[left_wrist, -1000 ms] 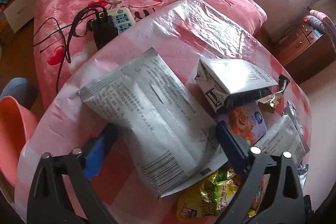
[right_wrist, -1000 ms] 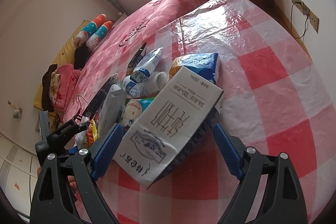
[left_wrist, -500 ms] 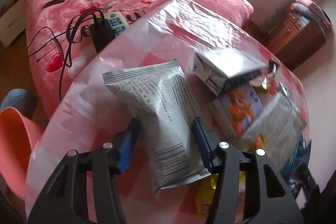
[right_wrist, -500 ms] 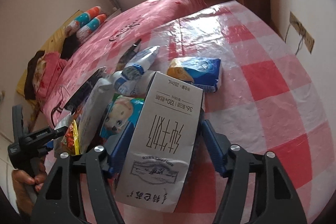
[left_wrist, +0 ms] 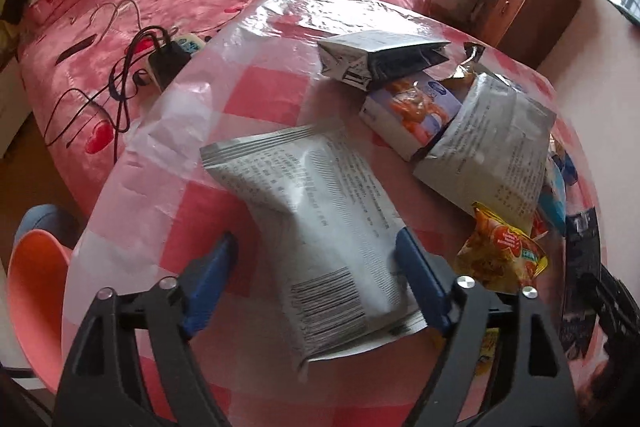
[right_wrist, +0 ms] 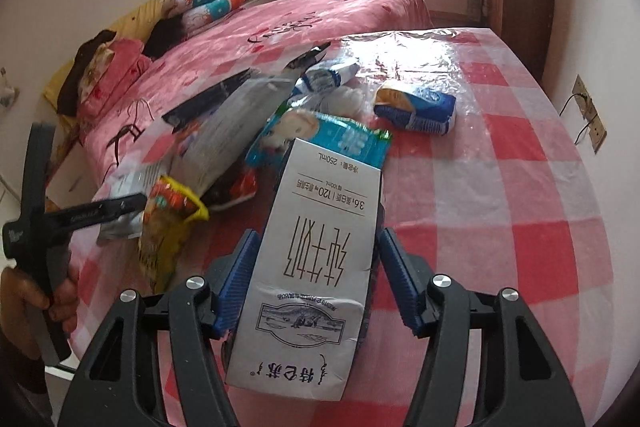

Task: Collect trash
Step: 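Close left tool on the grey snack bag while right tool closes on the milk carton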

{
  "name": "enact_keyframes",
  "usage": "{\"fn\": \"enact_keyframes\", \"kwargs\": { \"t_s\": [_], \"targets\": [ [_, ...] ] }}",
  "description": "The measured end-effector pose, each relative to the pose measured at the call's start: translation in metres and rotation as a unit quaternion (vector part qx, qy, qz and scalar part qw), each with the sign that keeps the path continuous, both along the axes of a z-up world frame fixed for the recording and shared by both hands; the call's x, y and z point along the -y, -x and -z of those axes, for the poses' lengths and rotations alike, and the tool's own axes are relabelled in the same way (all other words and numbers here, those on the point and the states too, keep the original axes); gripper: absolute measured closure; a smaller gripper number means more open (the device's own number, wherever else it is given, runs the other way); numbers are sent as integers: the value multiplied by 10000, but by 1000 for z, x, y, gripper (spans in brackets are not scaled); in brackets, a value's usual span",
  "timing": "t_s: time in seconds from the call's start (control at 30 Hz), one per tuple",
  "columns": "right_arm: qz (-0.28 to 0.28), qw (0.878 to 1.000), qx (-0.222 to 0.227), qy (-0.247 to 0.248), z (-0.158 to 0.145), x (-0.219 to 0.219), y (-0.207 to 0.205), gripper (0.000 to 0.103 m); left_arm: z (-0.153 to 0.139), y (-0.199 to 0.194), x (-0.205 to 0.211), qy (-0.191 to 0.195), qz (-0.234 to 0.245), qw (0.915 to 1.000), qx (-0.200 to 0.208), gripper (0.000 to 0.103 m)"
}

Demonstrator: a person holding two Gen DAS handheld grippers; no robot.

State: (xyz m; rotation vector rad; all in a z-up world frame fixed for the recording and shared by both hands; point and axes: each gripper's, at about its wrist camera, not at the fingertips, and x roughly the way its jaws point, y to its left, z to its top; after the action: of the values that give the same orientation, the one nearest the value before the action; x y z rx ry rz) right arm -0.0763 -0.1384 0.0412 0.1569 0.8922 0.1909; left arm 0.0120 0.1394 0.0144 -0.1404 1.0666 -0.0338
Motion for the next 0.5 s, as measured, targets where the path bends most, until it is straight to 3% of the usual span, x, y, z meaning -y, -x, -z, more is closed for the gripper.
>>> {"fn": "enact_keyframes", "kwargs": {
  "t_s": [0.1, 0.13, 0.17, 0.27, 0.37, 0.5],
  "targets": [
    [65, 9999, -1, 116, 2, -4, 4, 35, 4, -8, 8, -407, -72, 9991, 40, 15],
    [43, 9999, -28, 103, 3, -6, 4, 29, 4, -11, 11, -521, -92, 9986, 72, 13],
    [44, 9999, -37, 95, 5, -7, 3, 22, 5, -12, 13, -582, -94, 9982, 97, 13],
    [99, 9998, -88, 132, 9, -8, 0, 20, 9, -16, 16, -551, -147, 9984, 68, 12],
    [131, 9997, -176, 126, 15, -8, -2, 20, 10, -15, 17, -502, -164, 9985, 111, 17],
    [154, 9994, -243, 173, 21, -12, -2, 20, 7, -7, 14, -367, -234, 9988, 230, 32]
  ]
}}
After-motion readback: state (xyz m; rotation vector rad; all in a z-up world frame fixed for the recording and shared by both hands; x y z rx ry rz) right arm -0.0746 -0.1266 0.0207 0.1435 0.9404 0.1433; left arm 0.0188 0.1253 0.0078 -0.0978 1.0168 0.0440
